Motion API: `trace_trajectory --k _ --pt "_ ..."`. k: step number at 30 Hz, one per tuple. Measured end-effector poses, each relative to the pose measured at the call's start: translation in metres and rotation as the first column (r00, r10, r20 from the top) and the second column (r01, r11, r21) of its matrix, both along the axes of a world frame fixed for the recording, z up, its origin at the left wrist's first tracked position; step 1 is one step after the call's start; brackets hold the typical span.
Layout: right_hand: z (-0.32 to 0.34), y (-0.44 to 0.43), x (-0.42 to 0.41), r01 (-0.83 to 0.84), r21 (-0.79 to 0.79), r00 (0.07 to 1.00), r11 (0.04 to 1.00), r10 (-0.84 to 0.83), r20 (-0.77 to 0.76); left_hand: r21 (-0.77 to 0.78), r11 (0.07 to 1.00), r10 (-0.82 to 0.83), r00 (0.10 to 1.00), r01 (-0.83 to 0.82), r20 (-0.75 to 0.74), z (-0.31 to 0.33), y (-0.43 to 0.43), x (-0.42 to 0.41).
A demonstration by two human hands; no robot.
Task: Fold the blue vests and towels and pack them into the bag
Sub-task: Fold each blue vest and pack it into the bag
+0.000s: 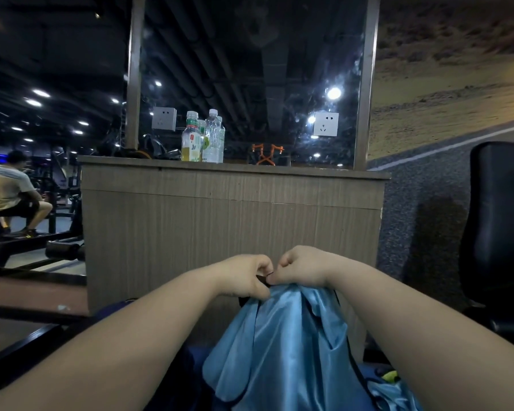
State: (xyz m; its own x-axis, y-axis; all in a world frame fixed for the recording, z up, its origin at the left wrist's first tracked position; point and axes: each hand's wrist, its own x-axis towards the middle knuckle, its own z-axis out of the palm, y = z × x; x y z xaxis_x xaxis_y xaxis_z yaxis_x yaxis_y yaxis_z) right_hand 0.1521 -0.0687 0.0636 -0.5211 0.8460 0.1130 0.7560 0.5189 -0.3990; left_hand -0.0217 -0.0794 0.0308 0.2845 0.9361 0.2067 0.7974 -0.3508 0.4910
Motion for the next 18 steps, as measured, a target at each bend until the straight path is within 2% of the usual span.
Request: trace_trajectory --k 2,5,7,9,11,14,18 --pt "-0.001 0.002 0.000 -0.006 0.077 1.000 0.997 0.005 0.024 0.048 0.998 0.030 0.999 -0.028 -0.033 -0.002 0.003 -0.001" --pt "-0.002 0.003 0.001 -0.024 0.135 0.998 0.991 0.016 0.056 0.032 0.999 0.010 1.000 -0.010 -0.003 -0.004 0.004 -0.002" --pt "0.000 0.003 0.003 -0.040 0.128 0.999 0.991 0.036 0.033 -0.035 0.999 -0.022 0.995 0.025 0.097 -0.004 0.001 -0.002" --pt "0.001 0.003 0.006 -0.058 0.130 0.998 0.990 0.058 0.001 -0.122 0.989 -0.051 0.960 0.088 0.276 -0.005 -0.003 -0.003" --pt "0.004 0.003 0.009 -0.063 0.147 0.997 0.987 0.068 -0.034 -0.168 0.971 -0.078 0.893 0.168 0.443 -0.008 -0.005 -0.005" --pt "0.007 0.003 0.012 -0.075 0.143 0.989 0.987 0.092 -0.114 -0.158 0.957 -0.086 0.758 0.243 0.647 -0.015 -0.004 -0.004" --pt "0.012 0.003 0.018 -0.096 0.102 0.973 0.990 0.115 -0.201 -0.194 0.950 0.016 0.580 0.246 0.814 -0.030 0.000 0.001"
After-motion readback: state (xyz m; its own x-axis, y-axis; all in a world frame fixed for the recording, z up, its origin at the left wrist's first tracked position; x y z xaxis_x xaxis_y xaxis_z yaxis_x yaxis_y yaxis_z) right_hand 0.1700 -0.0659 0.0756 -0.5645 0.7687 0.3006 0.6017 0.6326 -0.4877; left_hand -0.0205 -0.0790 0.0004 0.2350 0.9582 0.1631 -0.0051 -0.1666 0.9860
